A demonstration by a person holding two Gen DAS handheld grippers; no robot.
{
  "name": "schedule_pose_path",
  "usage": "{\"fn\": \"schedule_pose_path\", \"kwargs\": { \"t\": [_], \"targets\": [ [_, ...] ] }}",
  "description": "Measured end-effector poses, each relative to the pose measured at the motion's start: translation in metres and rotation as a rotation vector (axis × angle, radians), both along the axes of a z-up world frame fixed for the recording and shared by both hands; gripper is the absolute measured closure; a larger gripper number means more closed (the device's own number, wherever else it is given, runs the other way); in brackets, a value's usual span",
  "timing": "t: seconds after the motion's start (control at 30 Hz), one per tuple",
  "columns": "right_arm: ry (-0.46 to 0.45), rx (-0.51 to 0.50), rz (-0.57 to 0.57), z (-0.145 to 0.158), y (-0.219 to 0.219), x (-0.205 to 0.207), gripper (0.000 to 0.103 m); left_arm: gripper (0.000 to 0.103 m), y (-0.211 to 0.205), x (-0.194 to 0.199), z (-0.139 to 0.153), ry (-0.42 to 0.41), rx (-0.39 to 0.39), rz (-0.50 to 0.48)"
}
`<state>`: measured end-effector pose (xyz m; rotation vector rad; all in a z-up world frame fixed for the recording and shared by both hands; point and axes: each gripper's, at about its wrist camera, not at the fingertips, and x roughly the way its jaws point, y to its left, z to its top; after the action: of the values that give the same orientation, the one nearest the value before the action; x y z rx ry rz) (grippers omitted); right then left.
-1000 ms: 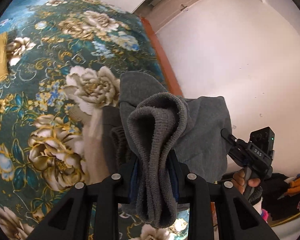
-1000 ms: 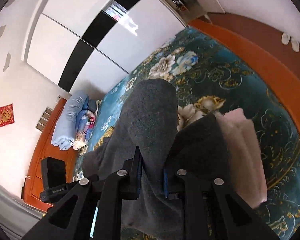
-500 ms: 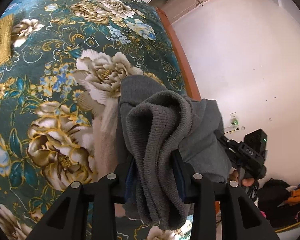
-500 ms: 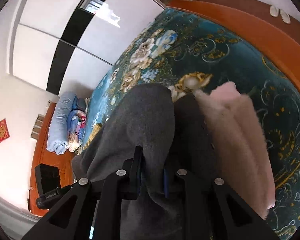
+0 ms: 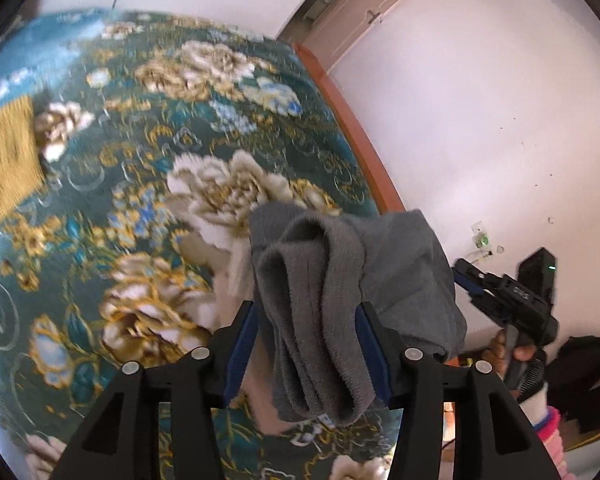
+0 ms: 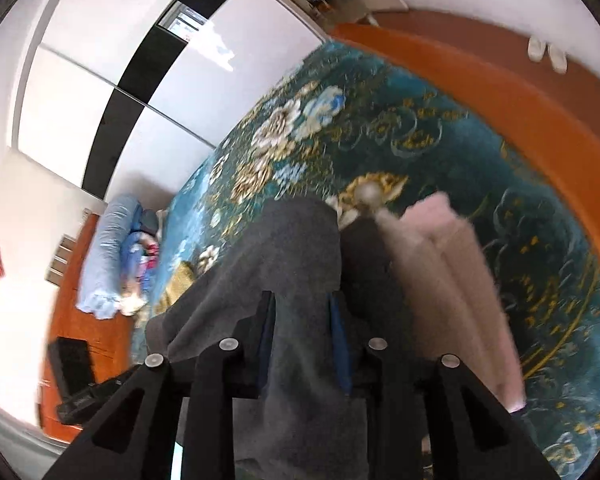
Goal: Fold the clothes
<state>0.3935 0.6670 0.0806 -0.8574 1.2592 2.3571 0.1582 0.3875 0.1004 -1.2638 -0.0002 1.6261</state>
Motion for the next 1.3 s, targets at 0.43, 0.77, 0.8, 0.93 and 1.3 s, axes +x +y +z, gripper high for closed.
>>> {"fn": "schedule_pose_path", "kwargs": {
  "t": [0.43,0.77,0.8,0.93,1.3],
  "targets": [
    [-0.146,0.287,0.178,0.006,-0.083,-0.032,0.066,0.049,0.028,0.046,-0.009,0.102,0.014,-0.184],
    [-0.115,0.209,0.157,-0.020,-0.076,-0.032,0.066,0.049,0.030,0.036,-0.041,0.009,-0.022,-0.157],
    [-0.114,0.206,0.155,-0.021,-0.076,-0.033,0.066,0.049,0.026,0.036,-0.038,-0.003,-0.011,-0.153],
    [-0.114,0.200,0.137,-0.021,-0.076,-0.031,0.066,0.048,0.009,0.034,-0.022,-0.006,0.038,-0.129],
    [-0.063,0.315,-0.030,0.014,-0.129,-0.007,0.050,0.048,-0.048,0.037,-0.040,-0.005,0.102,-0.022]
  ]
}}
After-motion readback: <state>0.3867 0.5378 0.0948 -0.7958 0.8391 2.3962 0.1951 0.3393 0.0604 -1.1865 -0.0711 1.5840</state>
